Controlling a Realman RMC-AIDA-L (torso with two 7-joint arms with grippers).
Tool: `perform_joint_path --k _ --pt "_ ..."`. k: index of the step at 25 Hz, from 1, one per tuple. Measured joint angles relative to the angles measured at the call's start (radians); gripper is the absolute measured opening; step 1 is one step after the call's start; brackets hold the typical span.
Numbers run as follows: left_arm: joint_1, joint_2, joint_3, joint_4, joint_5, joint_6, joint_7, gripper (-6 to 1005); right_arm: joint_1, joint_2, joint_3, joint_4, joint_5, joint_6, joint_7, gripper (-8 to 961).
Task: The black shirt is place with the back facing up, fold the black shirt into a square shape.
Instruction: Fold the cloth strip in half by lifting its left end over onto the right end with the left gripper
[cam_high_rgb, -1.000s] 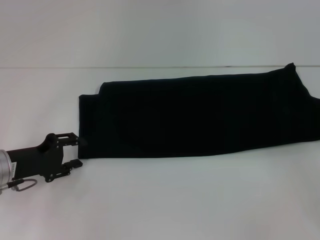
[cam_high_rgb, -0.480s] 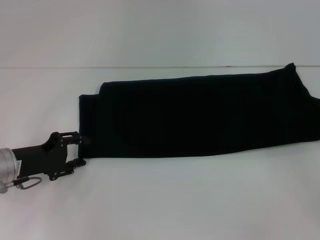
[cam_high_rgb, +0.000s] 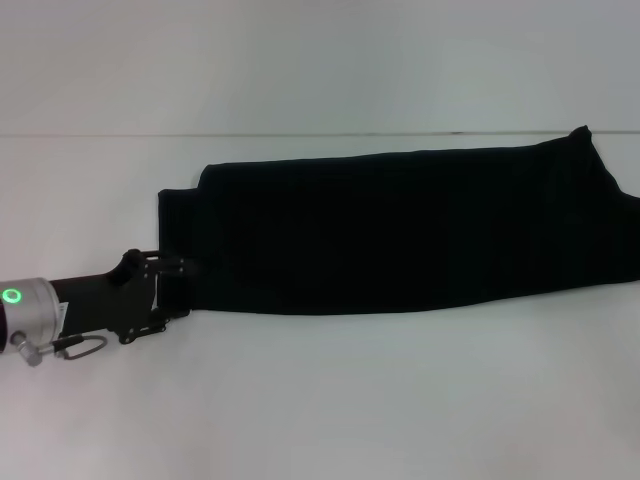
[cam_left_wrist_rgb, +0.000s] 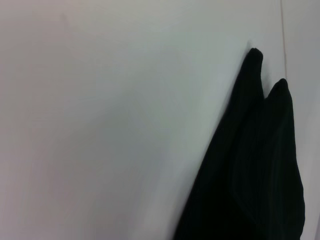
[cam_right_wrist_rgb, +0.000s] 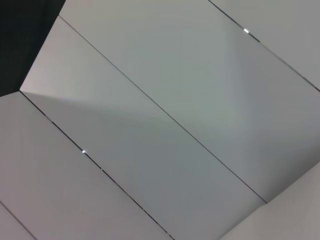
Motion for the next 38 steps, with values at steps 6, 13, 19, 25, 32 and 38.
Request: perform_joint_path --k 6,13,19,25,32,38 --pt "-0.033 -0.008 0.000 -0.006 0.000 -0.024 0.009 601 -0.001 0.000 0.000 0.000 0.001 0.000 0.000 684" --pt "-0.061 -0.009 -0.001 -0.005 -0.009 -0.034 0.032 601 -0.002 0.000 0.000 0.000 -0.001 -0.001 0.000 684" --pt "-0.030 0.003 -0.006 0.006 -0.009 0.040 0.032 601 -0.004 0.000 0.000 0.000 0.000 -0.004 0.000 684" --pt "0.019 0.006 -0.011 0.041 -0.002 0.076 0.019 600 -0.004 0.000 0.000 0.000 -0.001 -0.003 0.000 684" --pt "0.043 0.013 -0.014 0.069 0.015 0.065 0.014 600 -0.004 0.000 0.000 -0.001 -0.001 -0.001 0.000 684" --pt "0.034 0.015 -0.014 0.075 0.020 0.043 0.016 600 -0.001 0.000 0.000 -0.002 -0.001 0.001 0.000 684"
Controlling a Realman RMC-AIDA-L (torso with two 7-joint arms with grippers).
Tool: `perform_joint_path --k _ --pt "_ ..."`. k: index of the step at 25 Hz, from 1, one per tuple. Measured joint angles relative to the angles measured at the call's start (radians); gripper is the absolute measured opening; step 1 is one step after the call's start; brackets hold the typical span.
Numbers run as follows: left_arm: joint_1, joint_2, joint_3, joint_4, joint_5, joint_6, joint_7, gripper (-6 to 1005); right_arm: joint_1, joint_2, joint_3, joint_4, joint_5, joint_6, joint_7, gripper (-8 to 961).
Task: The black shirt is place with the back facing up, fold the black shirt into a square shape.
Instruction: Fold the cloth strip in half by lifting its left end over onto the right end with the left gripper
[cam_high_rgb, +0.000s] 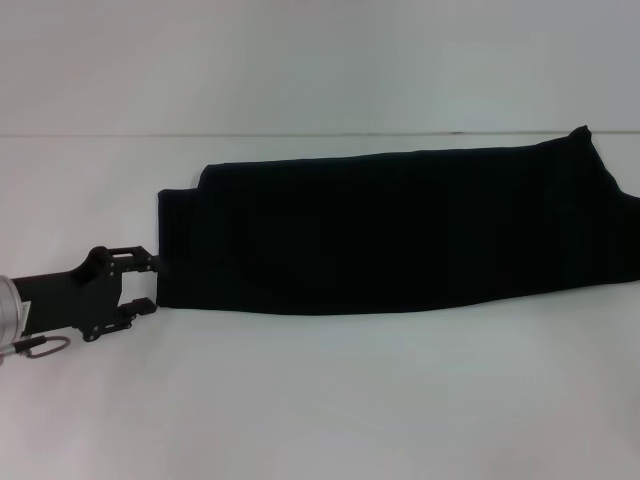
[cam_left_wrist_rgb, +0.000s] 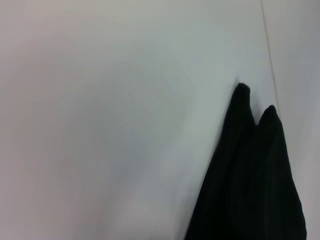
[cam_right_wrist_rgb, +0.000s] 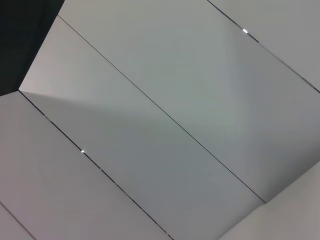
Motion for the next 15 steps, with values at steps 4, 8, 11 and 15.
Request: perform_joint_path --k 4,8,11,15 --pt "-0.009 -0.003 0.006 -0.003 0.000 -0.029 0.006 601 0.000 0.000 0.000 0.000 0.000 0.001 0.000 684" --pt "-0.020 -0.007 0.008 -0.011 -0.003 -0.050 0.014 601 -0.001 -0.001 0.000 0.001 0.001 0.001 -0.008 684" --pt "-0.026 -0.007 0.005 -0.016 -0.007 -0.061 0.020 601 -0.002 -0.001 0.000 0.001 0.001 0.001 -0.010 684" --pt "-0.026 -0.008 0.000 -0.017 -0.033 -0.064 0.034 601 -0.003 -0.001 0.000 0.002 0.002 0.001 -0.011 684"
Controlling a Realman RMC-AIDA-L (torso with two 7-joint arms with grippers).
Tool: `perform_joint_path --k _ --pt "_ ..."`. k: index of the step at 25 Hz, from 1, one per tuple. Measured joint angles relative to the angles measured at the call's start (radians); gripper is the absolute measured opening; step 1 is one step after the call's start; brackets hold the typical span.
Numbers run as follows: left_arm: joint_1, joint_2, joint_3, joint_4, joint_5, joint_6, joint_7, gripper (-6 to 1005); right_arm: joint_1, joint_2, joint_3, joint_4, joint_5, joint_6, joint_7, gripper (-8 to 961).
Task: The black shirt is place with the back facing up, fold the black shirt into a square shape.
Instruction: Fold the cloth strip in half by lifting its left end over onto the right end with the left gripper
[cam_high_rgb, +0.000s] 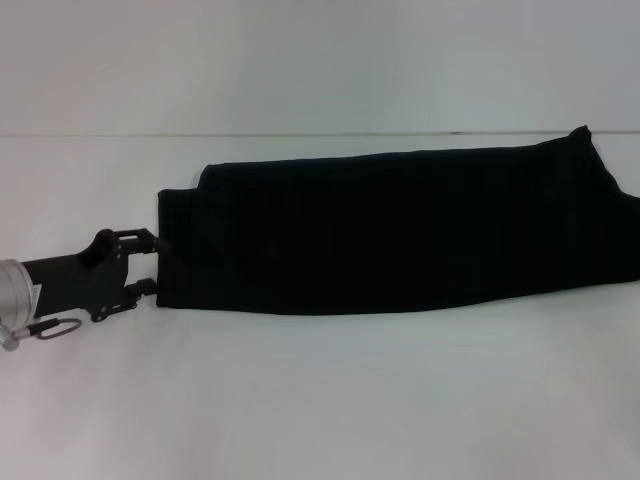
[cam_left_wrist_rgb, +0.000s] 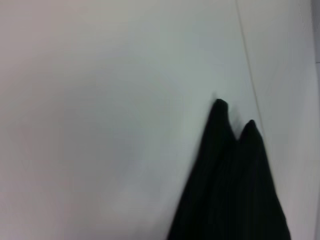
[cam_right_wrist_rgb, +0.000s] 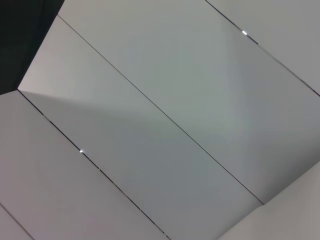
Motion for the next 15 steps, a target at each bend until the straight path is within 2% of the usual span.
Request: perform_joint_path --k 10,15 --pt "-0.004 -0.002 0.009 -0.035 -0.043 -0.005 0.041 600 0.003 0.002 0.000 0.000 -0.002 0.004 -0.003 683" --pt "0.001 0.004 0.006 -0.029 -0.040 0.069 0.041 601 0.000 0.001 0.000 0.000 -0.002 0.006 -0.003 683"
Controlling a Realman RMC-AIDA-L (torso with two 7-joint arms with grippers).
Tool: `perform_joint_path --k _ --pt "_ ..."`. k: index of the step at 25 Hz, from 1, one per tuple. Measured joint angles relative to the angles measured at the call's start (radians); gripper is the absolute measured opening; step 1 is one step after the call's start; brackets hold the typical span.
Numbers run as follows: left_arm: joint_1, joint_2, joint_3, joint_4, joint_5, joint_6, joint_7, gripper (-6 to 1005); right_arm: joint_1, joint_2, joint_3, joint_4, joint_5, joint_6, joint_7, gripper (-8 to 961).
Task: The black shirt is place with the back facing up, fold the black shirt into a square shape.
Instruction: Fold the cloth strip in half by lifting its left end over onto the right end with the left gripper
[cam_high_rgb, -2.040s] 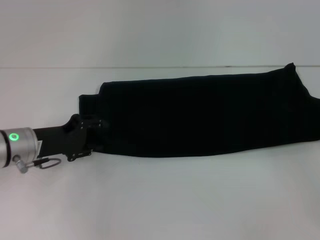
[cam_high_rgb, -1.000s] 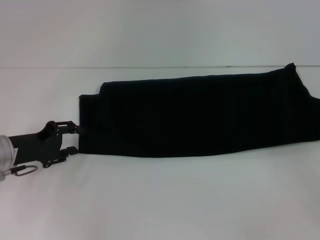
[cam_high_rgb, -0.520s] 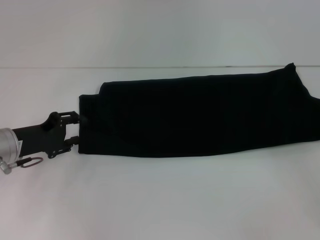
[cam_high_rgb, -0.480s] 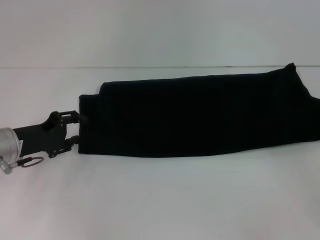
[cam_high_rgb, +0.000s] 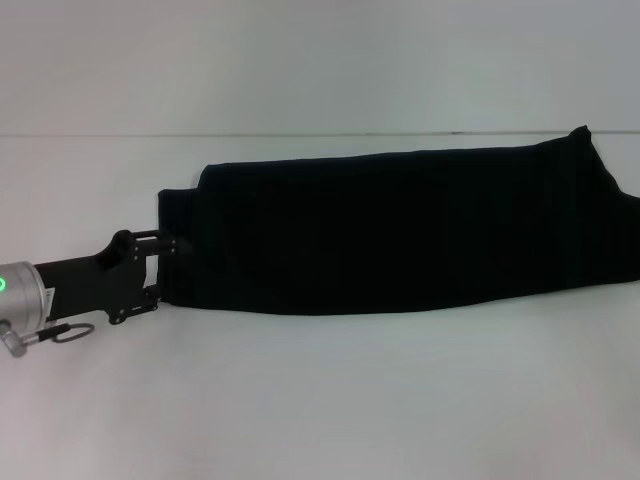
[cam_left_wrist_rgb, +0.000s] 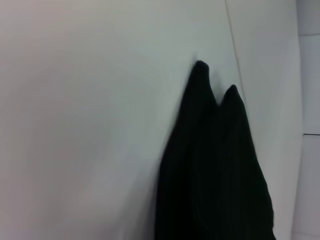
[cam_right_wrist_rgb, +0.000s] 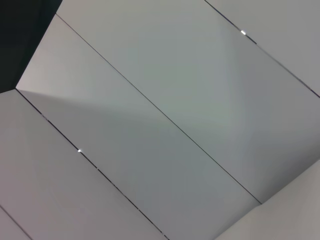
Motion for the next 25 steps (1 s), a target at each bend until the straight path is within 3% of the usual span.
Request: perform_joint_path --k 14,25 --pt "0.016 0.014 -0.036 0.013 0.008 0.083 0.001 601 -0.002 0.002 0.000 0.000 0.000 0.000 0.000 684" --pt "-0.029 0.017 -0.041 0.003 -0.014 0.137 0.009 600 -0.003 0.003 -0.004 0.000 0.000 -0.003 0.000 683"
